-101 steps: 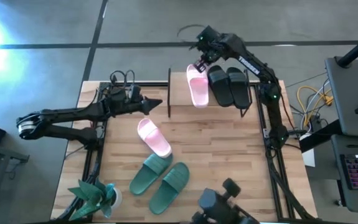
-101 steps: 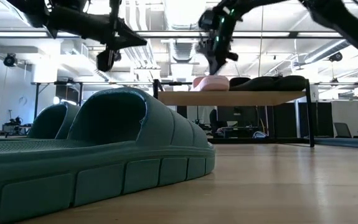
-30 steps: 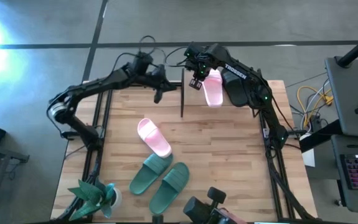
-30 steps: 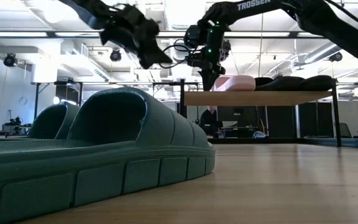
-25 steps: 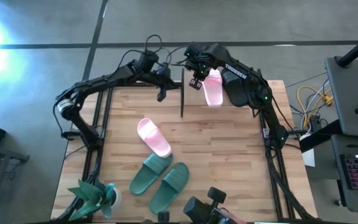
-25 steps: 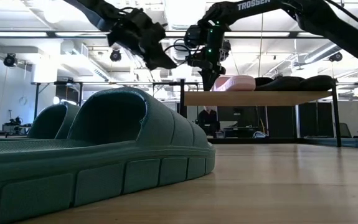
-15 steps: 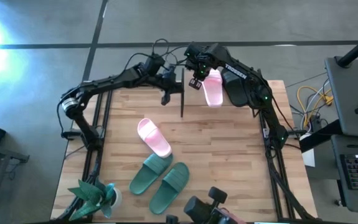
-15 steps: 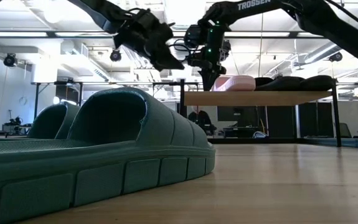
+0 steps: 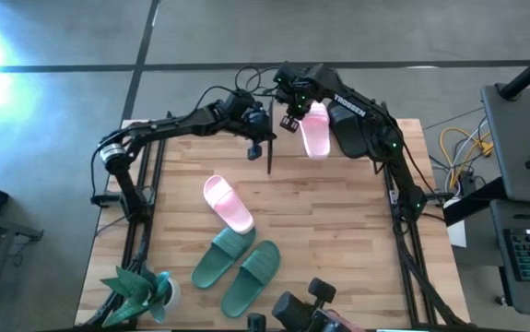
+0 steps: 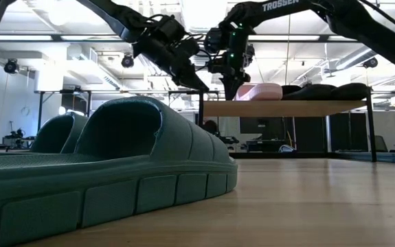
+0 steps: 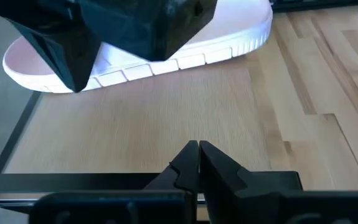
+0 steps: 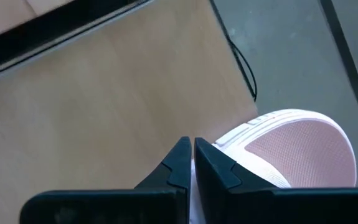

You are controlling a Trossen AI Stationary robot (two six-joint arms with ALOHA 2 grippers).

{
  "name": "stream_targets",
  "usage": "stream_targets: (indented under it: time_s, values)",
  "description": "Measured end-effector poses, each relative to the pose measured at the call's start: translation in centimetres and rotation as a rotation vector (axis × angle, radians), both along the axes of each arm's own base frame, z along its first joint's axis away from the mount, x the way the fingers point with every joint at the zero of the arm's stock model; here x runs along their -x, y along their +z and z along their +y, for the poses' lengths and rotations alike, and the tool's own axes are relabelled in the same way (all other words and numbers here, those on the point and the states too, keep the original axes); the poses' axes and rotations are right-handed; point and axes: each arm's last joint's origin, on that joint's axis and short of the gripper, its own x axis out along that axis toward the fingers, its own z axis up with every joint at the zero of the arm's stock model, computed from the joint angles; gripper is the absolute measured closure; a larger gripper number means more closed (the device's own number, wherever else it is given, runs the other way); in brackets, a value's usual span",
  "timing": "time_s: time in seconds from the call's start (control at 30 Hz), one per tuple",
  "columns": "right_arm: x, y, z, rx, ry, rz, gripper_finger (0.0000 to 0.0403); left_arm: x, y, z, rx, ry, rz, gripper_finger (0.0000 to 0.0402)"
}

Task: Pick and place slides into the shelf
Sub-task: Put the right pink slipper onto the shelf

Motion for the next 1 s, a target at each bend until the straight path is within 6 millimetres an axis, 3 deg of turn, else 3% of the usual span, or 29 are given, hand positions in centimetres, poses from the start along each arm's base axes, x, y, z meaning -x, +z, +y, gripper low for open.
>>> stream_targets:
  time_s: [0.43, 1.0]
  values:
    - [0.4, 0.04, 0.25, -0.009, 0.039, 0.047, 0.039, 0.45, 0.3, -0.31, -0.004, 0.029, 0.036, 0.0402]
    - [0.95, 0.11, -0.02, -0.012, -0.146, 0.046, 0.039, 0.51, 0.16, -0.39, 0.023, 0.046, 0.046, 0.0402]
